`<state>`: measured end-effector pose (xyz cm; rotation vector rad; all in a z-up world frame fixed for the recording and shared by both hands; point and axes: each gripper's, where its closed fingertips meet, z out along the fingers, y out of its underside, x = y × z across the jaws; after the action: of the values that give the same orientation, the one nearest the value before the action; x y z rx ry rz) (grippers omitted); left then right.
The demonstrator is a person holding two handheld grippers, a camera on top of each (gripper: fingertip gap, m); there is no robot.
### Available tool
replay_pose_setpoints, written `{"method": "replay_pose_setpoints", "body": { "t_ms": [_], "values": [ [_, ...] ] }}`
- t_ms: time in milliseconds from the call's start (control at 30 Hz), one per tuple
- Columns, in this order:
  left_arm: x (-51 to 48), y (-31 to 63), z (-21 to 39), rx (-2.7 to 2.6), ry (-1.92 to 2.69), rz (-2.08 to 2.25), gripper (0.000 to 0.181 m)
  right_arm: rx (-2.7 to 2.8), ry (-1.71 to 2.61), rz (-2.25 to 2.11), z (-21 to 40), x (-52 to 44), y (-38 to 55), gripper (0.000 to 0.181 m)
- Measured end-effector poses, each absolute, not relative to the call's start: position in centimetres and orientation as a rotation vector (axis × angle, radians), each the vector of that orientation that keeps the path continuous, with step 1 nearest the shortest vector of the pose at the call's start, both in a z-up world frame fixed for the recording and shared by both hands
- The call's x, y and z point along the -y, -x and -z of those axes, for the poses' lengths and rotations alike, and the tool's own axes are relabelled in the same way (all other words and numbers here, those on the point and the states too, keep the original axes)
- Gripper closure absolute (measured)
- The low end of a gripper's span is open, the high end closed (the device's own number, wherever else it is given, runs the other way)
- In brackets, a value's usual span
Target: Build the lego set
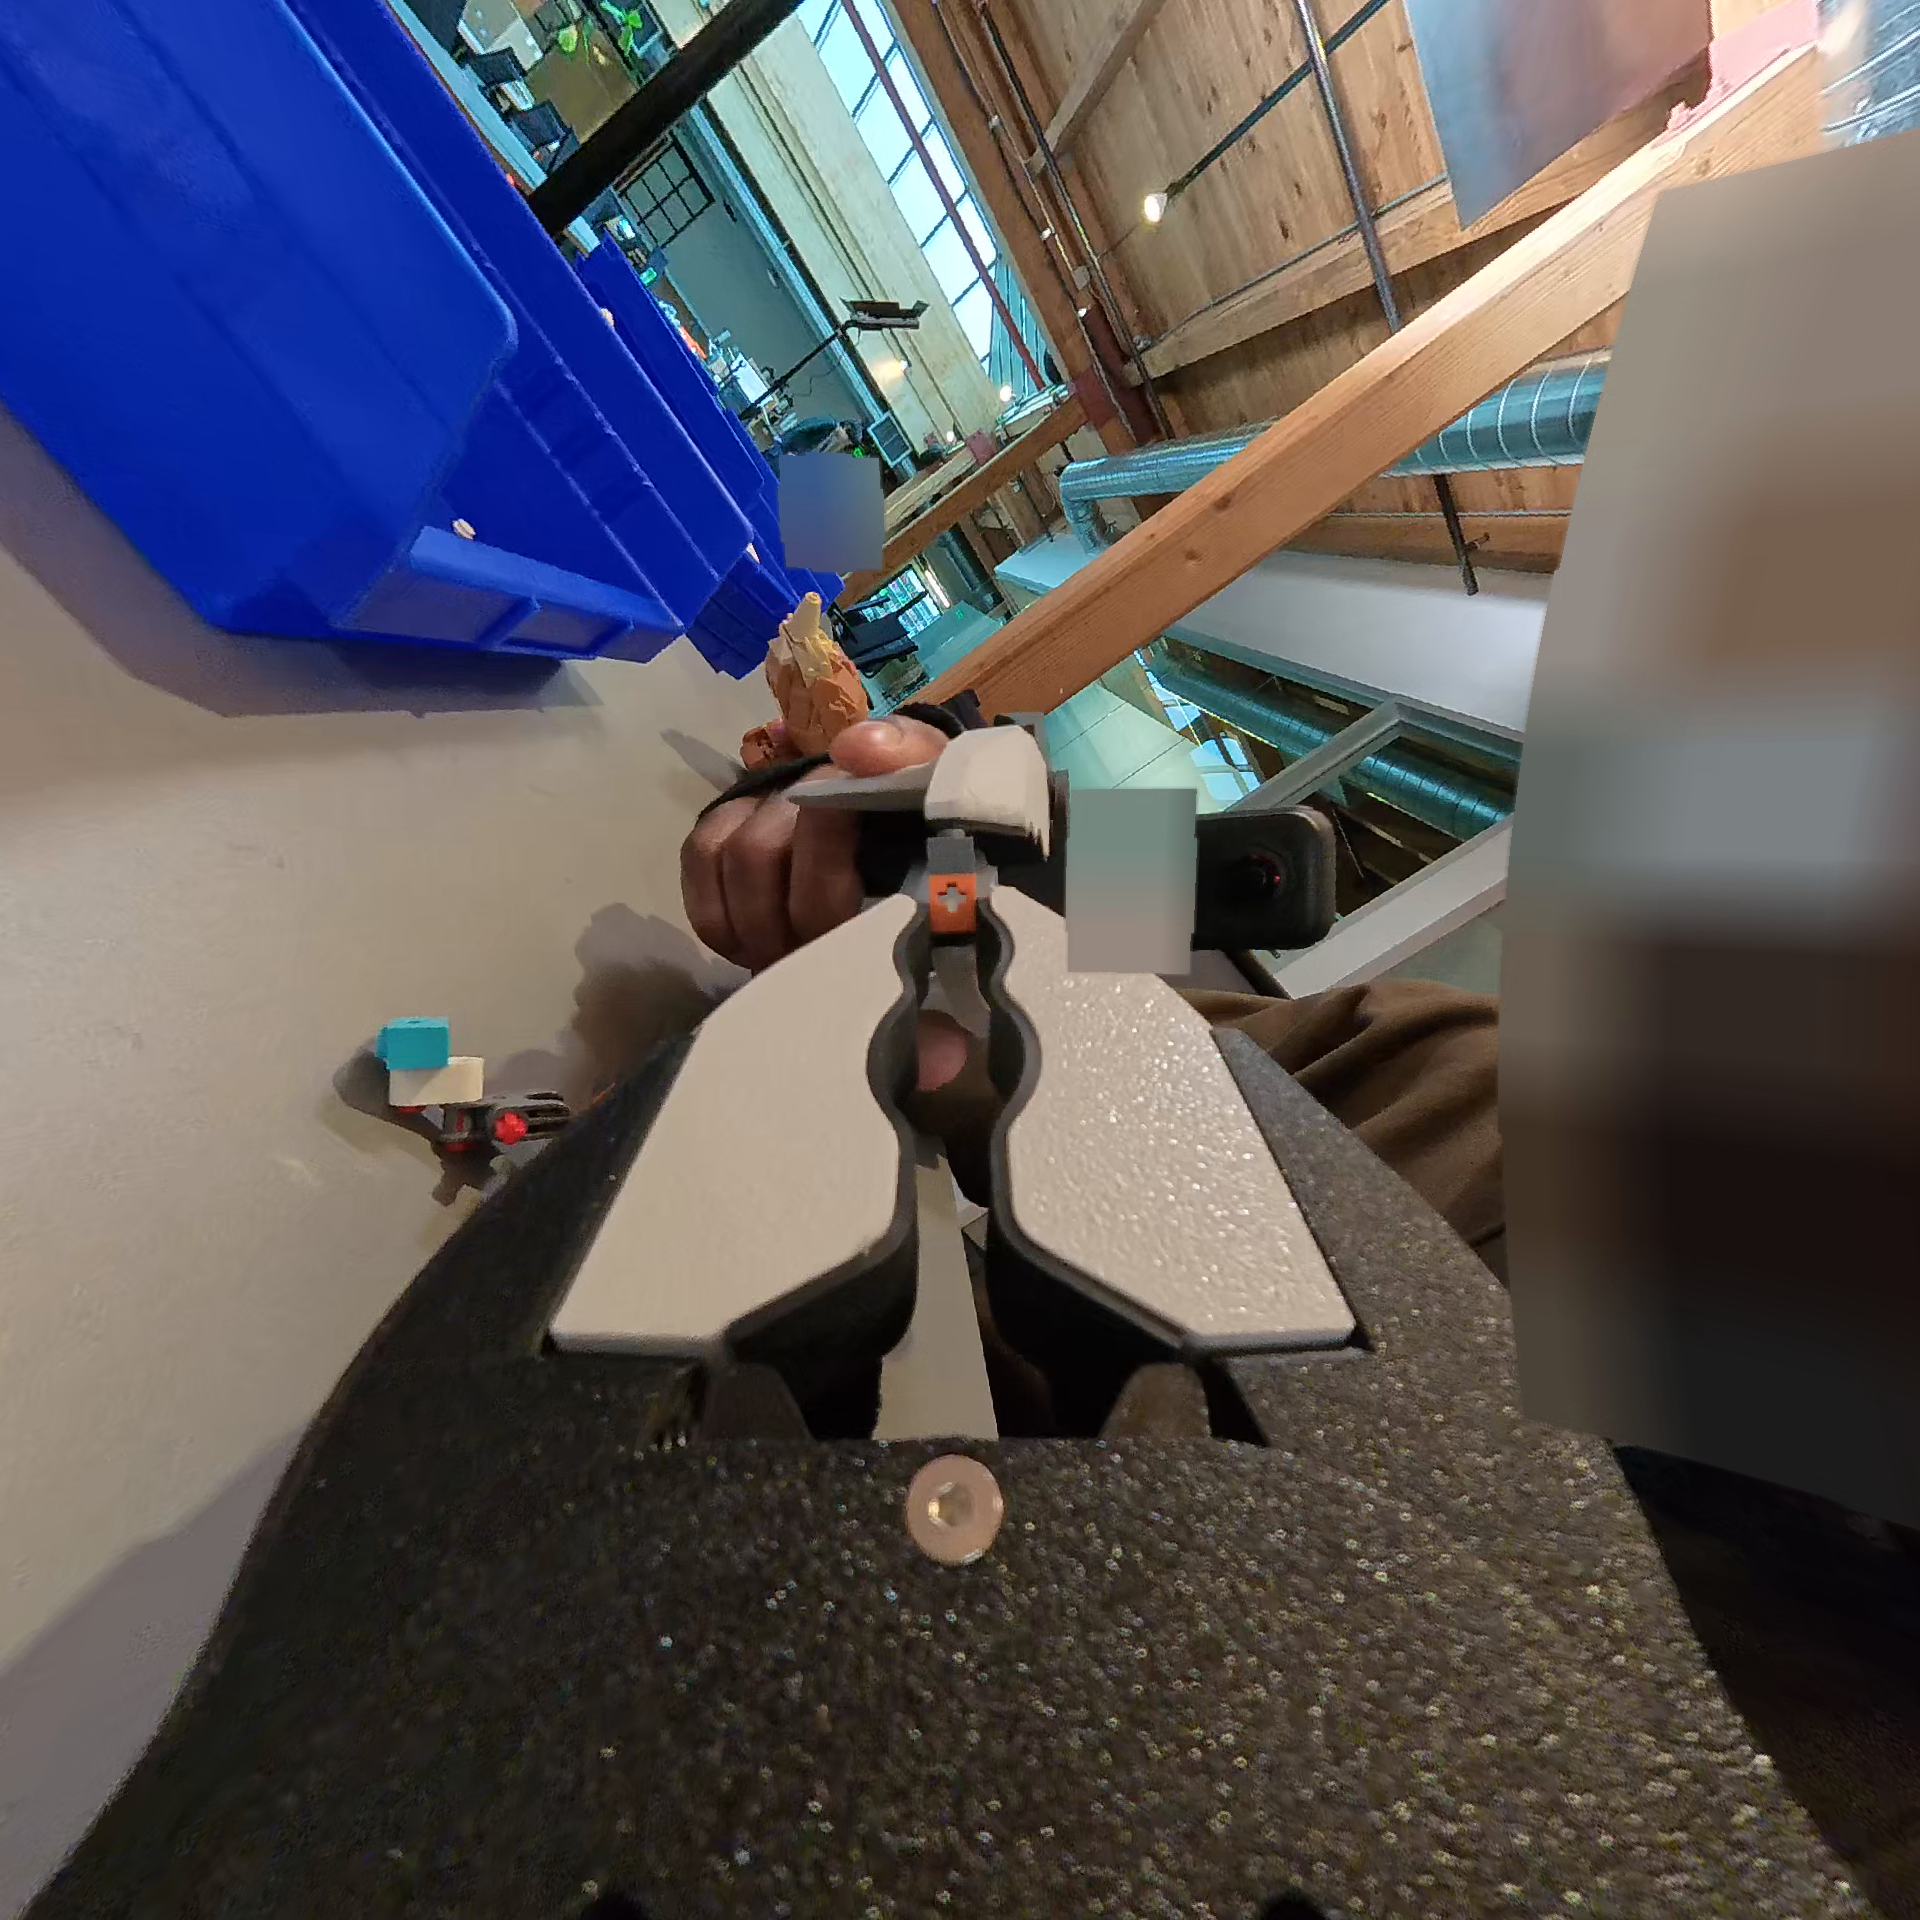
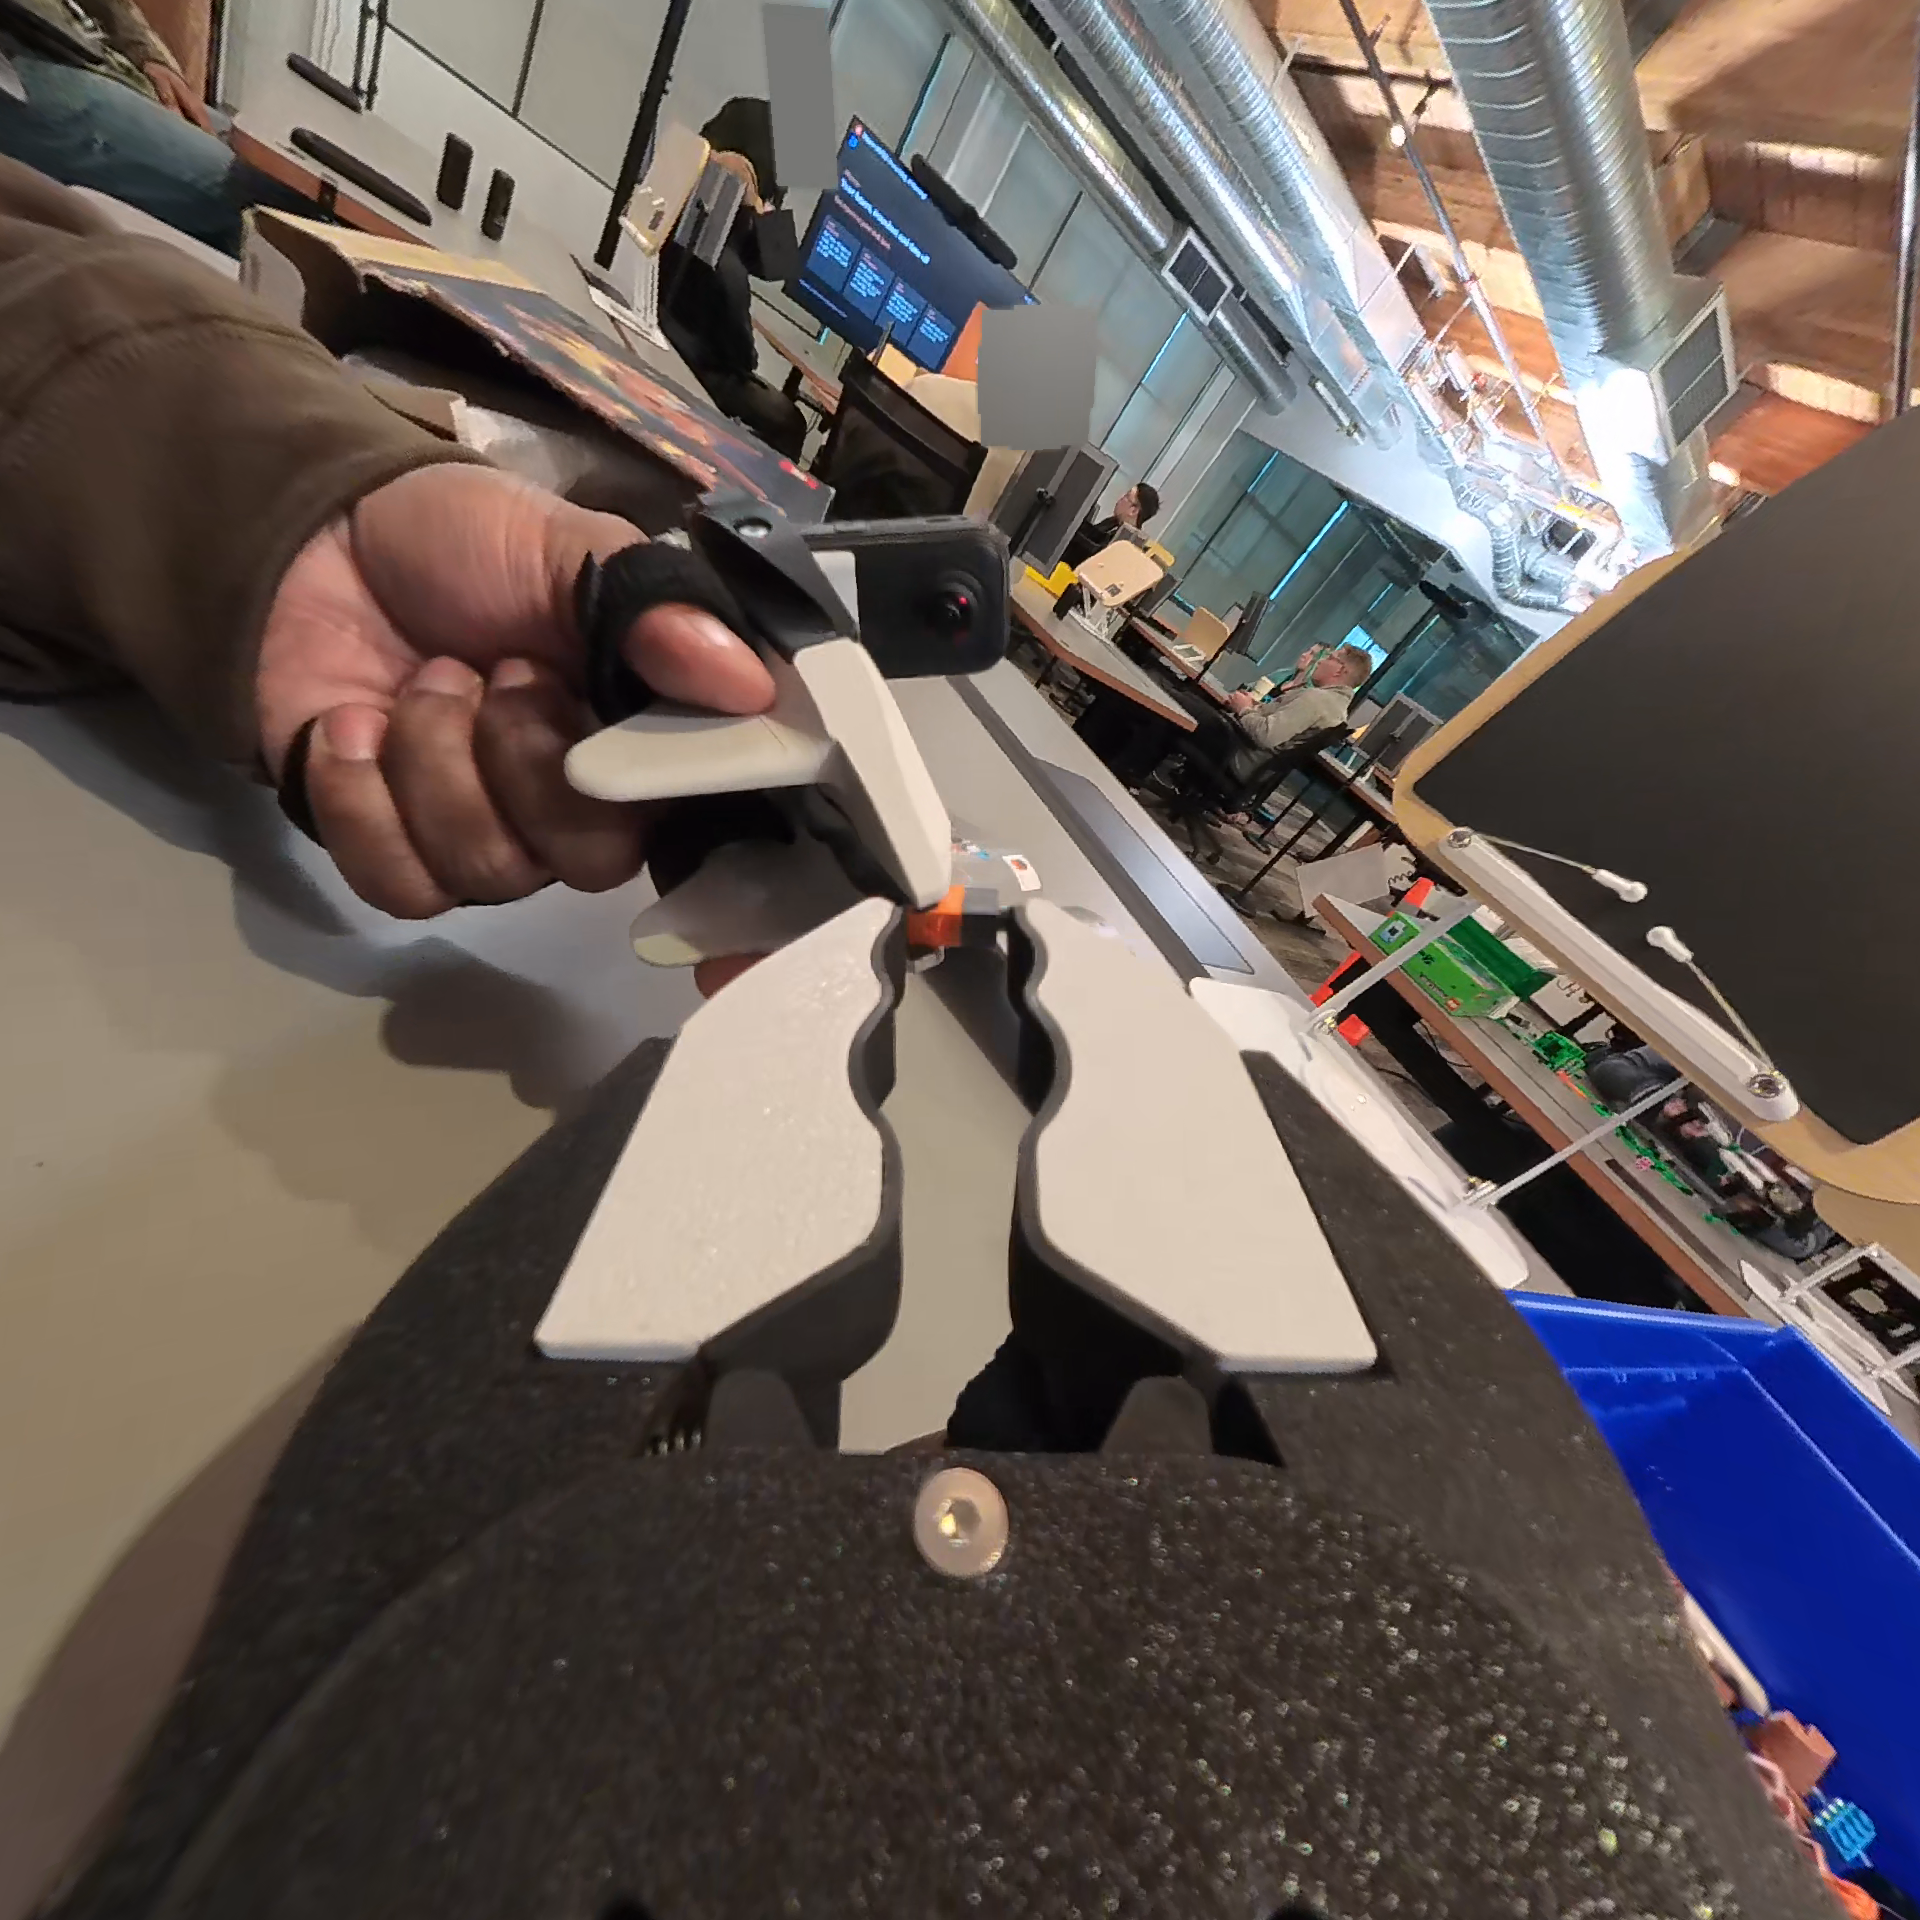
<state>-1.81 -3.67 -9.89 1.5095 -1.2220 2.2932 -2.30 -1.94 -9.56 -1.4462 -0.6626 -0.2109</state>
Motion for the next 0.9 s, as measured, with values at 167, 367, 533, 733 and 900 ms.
{"method": "replay_pose_setpoints", "body": {
  "t_ms": [167, 367, 533, 733, 900],
  "values": [
    [3.9, 2.0, 10.1, 1.343, -1.49, -2.289, 0.172, 0.633, 1.476, 0.085, 9.9, 2.2, 2.4, 0.163],
    [2.9, 2.3, 10.2, 1.73, -1.487, -2.325, 0.162, 0.544, 1.486, -0.162, 9.5, 2.6, 2.3, 0.163],
    [3.1, 2.7, 10.3, 2.198, -1.417, -2.334, 0.156, 0.509, 1.466, -0.275, 9.0, 2.9, 2.3, 0.163],
    [3.5, 2.9, 9.5, 2.34, -1.363, -2.401, 0.155, 0.58, 1.463, -0.279, 9.4, 3.1, 3.4, 0.163],
    [3.6, 3.1, 9.7, 2.367, -1.346, -2.366, 0.156, 0.609, 1.454, -0.273, 9.5, 3.3, 3.7, 0.163]
  ]
}}
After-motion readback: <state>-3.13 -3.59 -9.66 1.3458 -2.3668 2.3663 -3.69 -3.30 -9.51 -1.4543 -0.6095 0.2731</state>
